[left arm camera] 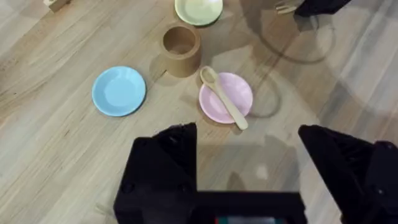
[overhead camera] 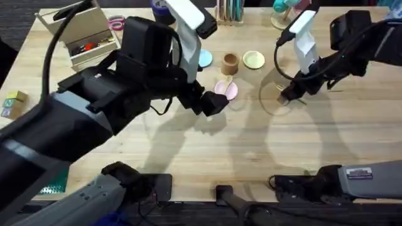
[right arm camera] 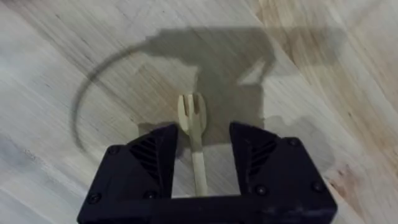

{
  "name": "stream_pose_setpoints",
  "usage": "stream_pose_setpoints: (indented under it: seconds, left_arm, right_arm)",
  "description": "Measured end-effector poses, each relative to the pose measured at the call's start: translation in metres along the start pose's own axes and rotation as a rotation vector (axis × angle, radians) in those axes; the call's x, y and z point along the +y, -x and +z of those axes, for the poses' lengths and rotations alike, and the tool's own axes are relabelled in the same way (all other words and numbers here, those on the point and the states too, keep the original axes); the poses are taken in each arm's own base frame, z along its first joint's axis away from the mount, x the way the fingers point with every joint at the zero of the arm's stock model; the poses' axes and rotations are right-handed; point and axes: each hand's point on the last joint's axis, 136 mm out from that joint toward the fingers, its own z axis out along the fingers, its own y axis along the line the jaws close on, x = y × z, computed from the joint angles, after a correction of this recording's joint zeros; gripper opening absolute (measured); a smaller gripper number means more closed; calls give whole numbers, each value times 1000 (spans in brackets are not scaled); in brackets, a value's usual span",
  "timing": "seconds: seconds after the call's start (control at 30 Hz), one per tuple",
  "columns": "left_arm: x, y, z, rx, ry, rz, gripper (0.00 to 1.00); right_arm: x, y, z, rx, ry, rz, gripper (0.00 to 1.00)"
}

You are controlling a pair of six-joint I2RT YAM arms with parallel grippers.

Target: Pick up a utensil and set it on the pink plate, then put the other utensil in the container.

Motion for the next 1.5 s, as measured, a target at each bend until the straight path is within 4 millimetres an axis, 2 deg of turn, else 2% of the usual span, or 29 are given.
stream_pose_setpoints:
  seconds: [0.4,0.53,0.7,1.17,1.23,1.4,1.5]
  left_arm:
    - [0,0,0,0,0,0,995]
    - [0,0,0,0,0,0,995]
    - [0,0,0,0,0,0,995]
    - [0,0,0,0,0,0,995]
    - [0,0,0,0,0,0,995]
    - [0,0,0,0,0,0,995]
    - [0,0,0,0,0,0,995]
  right_arm:
    - [1,-1,0,3,4,0,513]
    - [4,-3,0,13,18,5,462]
    - [5,-4,0,15,20,5,518]
    - [3,-2,3,21,35,9,591]
    - [3,-2,3,23,37,9,533]
    - [2,-1,3,17,33,7,189]
    - [1,0,3,15,31,4,110]
